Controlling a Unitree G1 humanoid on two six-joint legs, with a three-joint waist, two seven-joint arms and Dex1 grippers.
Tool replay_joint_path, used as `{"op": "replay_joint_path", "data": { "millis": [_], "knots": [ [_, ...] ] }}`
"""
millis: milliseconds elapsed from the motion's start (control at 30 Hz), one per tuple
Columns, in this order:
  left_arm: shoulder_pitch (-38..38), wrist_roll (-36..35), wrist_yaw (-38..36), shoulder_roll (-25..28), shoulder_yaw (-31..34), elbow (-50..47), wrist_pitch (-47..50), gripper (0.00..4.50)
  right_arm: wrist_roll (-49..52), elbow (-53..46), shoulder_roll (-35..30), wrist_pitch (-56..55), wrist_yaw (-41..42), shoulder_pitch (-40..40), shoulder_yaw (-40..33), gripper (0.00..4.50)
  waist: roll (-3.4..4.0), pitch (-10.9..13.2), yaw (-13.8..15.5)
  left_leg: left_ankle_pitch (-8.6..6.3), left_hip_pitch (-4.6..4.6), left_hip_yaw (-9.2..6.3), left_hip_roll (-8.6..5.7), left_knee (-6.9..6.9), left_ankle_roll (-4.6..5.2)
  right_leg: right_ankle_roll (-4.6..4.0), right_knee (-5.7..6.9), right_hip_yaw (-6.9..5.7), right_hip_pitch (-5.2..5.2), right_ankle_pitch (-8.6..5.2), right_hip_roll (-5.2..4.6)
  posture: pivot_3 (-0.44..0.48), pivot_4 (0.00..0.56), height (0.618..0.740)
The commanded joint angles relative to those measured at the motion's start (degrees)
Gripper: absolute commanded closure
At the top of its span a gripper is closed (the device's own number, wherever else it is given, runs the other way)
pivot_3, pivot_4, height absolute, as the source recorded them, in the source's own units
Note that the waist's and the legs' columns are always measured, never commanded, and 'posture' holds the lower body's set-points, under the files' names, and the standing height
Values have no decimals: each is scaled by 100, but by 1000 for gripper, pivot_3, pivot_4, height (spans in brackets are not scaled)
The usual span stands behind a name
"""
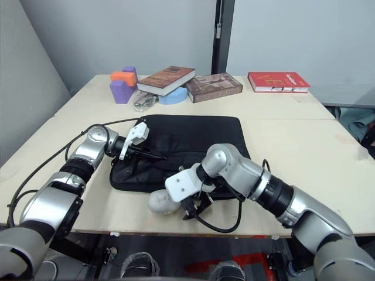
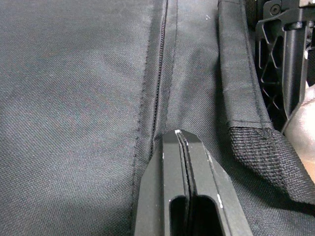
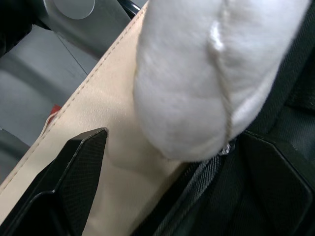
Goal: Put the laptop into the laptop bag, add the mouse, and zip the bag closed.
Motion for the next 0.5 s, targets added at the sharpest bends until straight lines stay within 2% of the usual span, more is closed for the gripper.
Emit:
{"op": "replay_joint_path", "data": {
  "millis": [33, 233, 367, 400, 500],
  "knots": [
    [107, 253, -171, 46, -149, 66, 63, 4500, 352, -6, 212, 315, 3, 8, -565, 806, 0, 0, -2, 0, 0, 0, 0, 0, 0, 0, 0, 1, 0, 0, 0, 0, 150, 730],
    [148, 257, -181, 50, -156, 26, 89, 4500, 1070, -248, 424, 1016, 149, 86, -1041, 2877, 0, 0, 13, 0, -4, 2, 0, -2, 0, -1, -10, -1, 0, 0, 0, 0, 150, 730],
    [134, 259, -148, 24, -154, 28, 114, 4500, 1298, -294, 472, 1306, 238, 174, -1105, 4260, 1, 1, 21, 0, -6, 2, 1, -5, 0, -2, -15, -2, 0, 0, 0, 0, 150, 730],
    [134, 260, -144, 21, -154, 29, 119, 4500, 1356, -294, 479, 1373, 231, 203, -1133, 4464, 1, 1, 22, 0, -6, 2, 1, -5, 0, -2, -16, -2, 0, 0, 0, 0, 150, 730],
    [135, 267, -128, 6, -160, 30, 134, 4500, 1476, -254, 466, 1529, 161, 278, -1253, 4464, 1, 1, 23, 0, -6, 2, 1, -7, 0, -2, -16, -2, -1, 0, 0, 0, 150, 730]
  ]
}}
